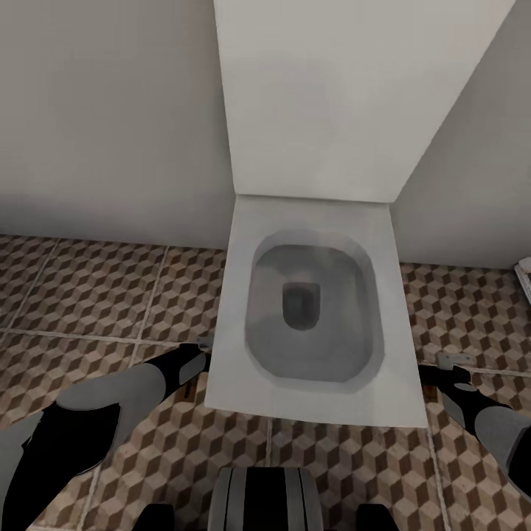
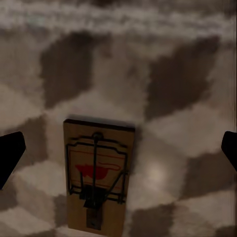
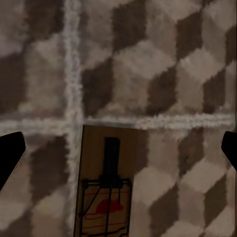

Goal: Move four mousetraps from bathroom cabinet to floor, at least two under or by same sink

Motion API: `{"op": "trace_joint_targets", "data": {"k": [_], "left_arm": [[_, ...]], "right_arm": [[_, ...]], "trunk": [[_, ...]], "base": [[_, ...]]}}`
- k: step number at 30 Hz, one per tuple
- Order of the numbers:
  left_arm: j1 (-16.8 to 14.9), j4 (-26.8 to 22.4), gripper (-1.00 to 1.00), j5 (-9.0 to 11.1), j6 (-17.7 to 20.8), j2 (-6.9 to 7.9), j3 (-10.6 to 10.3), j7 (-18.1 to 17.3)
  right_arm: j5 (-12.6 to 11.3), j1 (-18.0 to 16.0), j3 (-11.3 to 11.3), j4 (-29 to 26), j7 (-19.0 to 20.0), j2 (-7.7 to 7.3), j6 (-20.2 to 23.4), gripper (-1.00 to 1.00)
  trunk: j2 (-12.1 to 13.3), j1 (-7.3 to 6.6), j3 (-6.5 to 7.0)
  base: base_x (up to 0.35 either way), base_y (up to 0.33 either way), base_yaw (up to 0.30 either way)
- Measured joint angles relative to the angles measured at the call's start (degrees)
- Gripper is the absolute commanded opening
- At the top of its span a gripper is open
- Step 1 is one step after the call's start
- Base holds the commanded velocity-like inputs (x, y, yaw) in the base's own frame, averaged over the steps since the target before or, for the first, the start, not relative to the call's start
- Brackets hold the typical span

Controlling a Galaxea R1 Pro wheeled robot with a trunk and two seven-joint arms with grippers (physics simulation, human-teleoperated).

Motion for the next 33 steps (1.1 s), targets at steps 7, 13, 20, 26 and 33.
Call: {"op": "trace_joint_targets", "data": {"k": [7, 13, 20, 26, 33], "left_arm": [[0.0, 0.0, 1.00, 0.0, 0.0, 0.00, 0.0, 0.0], [0.0, 0.0, 1.00, 0.0, 0.0, 0.00, 0.0, 0.0], [0.0, 0.0, 1.00, 0.0, 0.0, 0.00, 0.0, 0.0], [0.0, 0.0, 1.00, 0.0, 0.0, 0.00, 0.0, 0.0], [0.0, 0.0, 1.00, 0.0, 0.0, 0.00, 0.0, 0.0]], "right_arm": [[0.0, 0.0, 0.0, 0.0, 0.0, 0.00, 0.0, 1.00], [0.0, 0.0, 0.0, 0.0, 0.0, 0.00, 0.0, 1.00], [0.0, 0.0, 0.0, 0.0, 0.0, 0.00, 0.0, 1.00], [0.0, 0.0, 0.0, 0.0, 0.0, 0.00, 0.0, 1.00], [0.0, 0.0, 0.0, 0.0, 0.0, 0.00, 0.0, 1.00]], "trunk": [[0.1, -0.18, 1.55], [0.2, -0.33, 2.88], [0.3, -0.52, 4.43], [0.3, -0.67, 5.76], [0.4, -0.85, 7.32]], "base": [[0.000, 0.000, 0.000], [0.000, 0.000, 0.000], [0.000, 0.000, 0.000], [0.000, 0.000, 0.000], [0.000, 0.000, 0.000]]}}
